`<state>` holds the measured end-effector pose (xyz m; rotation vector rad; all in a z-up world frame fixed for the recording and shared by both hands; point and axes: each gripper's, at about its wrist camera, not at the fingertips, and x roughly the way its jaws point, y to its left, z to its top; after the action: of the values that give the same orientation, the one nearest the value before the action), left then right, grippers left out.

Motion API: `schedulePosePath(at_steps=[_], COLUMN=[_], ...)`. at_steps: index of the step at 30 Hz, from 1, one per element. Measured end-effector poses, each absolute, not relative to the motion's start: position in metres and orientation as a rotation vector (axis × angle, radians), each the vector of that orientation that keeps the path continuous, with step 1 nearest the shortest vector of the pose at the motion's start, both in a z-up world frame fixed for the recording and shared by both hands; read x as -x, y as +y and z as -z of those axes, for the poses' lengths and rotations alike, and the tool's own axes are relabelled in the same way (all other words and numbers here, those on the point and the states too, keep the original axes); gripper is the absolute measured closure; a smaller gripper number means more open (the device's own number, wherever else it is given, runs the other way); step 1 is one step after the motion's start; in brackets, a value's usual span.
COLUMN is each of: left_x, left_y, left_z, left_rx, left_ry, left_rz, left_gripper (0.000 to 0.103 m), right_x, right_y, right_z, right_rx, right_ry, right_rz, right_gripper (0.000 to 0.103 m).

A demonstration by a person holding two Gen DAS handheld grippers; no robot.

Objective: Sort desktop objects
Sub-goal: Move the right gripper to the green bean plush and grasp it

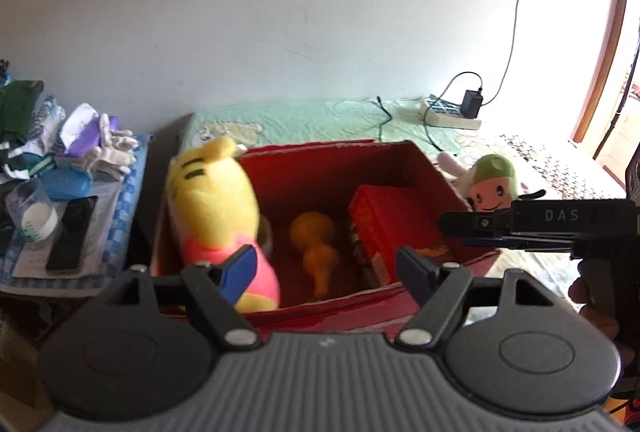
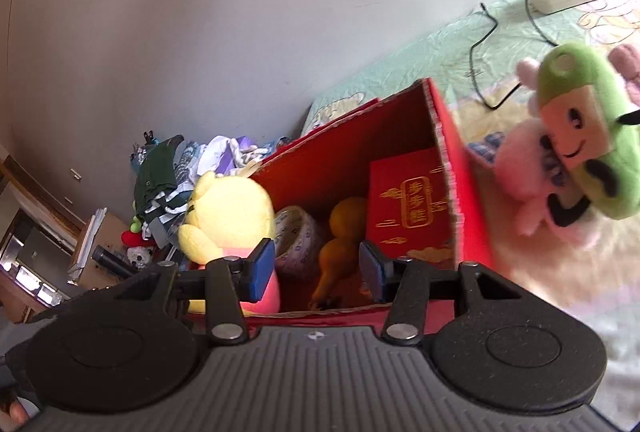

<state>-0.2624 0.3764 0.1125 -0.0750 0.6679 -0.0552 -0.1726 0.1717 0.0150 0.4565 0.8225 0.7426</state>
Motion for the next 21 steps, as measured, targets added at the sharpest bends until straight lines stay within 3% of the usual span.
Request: schedulePosePath(at_steps=[1,3,4,6,13,21], left_x=[0.259,0.251,0.247,0.239,0.193,0.156], left_y=[0.366,0.344,0.333,0.308,0.229,0.151], left_z=[-0.112,-0.113,-0.113,-0.115,-0.117,-0.089], left_rx=[0.079,0.076,0.072,0.069,0.045,0.004], left_ry=[0.672,0.672,0.672,0.674,0.691,0.739], left_rz=[0.075,0.101,0.113,0.143,0.207,0.181], left_gripper=[0.028,0.028,0.028,0.028,0.028,0.028], right_x=[0.175,0.175,0.173,0.172,0.175,0.149], right_y=[0.159,0.138,0.126,0.109,0.038,-0.028], right_z=[-0.014,-0.012,-0.010,-0.014,-0.029,-0.007], right_rx=[-0.445,-0.443,-0.458,-0.458,-0.329,-0.229], right_ry=[0.813,0.804,0.813,0.810,0.692,0.733], right_rz=[-0.714,-0.709,-0.739,-0.733,-0.657,-0.578], right_gripper=[0.052,0.072,0.075,0.057,0.055,0.053])
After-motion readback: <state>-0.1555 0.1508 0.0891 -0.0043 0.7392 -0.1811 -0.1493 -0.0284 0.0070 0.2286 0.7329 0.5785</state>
